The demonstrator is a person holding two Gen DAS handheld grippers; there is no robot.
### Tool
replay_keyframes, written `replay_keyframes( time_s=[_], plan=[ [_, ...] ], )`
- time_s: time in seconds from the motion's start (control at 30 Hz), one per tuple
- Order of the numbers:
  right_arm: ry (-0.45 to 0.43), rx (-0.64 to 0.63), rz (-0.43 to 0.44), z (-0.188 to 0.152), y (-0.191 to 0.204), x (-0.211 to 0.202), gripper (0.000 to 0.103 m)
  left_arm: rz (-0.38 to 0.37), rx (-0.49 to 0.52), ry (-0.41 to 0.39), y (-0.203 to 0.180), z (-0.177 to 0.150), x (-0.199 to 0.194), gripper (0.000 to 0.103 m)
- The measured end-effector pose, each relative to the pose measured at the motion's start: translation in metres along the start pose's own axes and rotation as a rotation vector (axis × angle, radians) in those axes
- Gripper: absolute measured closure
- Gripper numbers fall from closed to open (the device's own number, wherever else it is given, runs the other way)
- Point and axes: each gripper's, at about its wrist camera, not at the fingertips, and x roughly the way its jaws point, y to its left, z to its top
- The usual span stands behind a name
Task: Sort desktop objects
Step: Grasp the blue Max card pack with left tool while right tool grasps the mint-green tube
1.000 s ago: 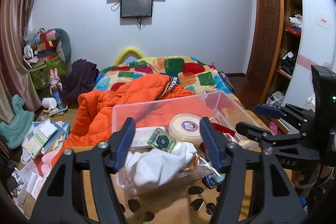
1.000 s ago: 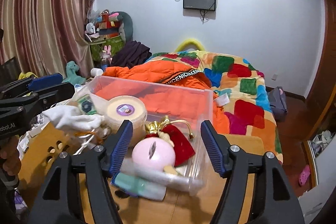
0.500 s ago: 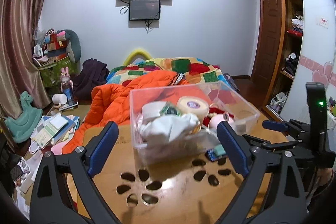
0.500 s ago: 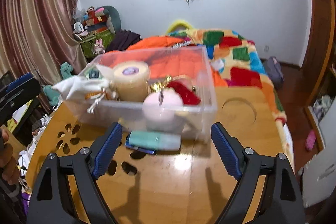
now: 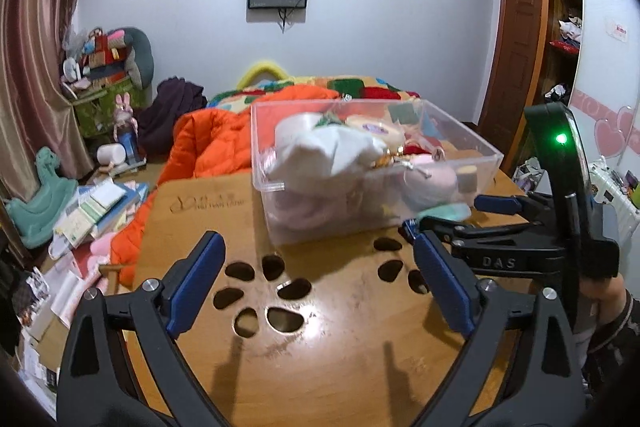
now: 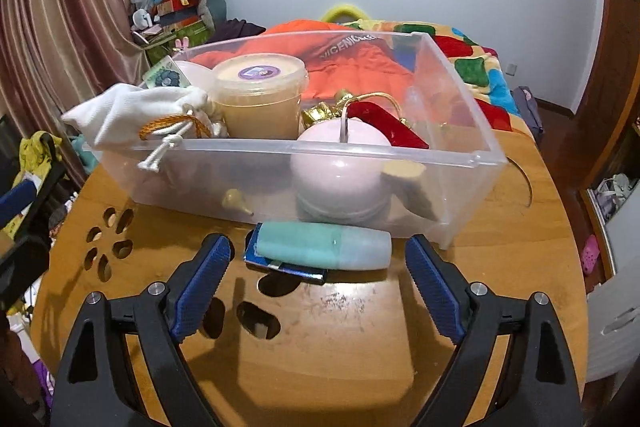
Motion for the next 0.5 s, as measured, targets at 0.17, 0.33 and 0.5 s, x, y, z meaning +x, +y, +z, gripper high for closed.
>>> replay_keyframes(
  time_s=[0.17, 0.33, 0.5],
  plan=[
    [0.011, -0.038, -0.029, -0.003, 0.004, 0.010, 0.018, -0.013, -0.033, 0.038, 0.001, -0.006, 0.009, 0.007],
    [0.022, -0.026, 0.013, -0.004, -0.001, 0.011, 0.032, -0.018, -0.057, 0.073, -0.002, -0.008, 0.019, 0.007],
    [-0.023, -0.035, 0.027, -0.008, -0.007, -0.003, 0.032, -0.031, -0.063, 0.117, -0.012, -0.008, 0.032, 0.007]
  ],
)
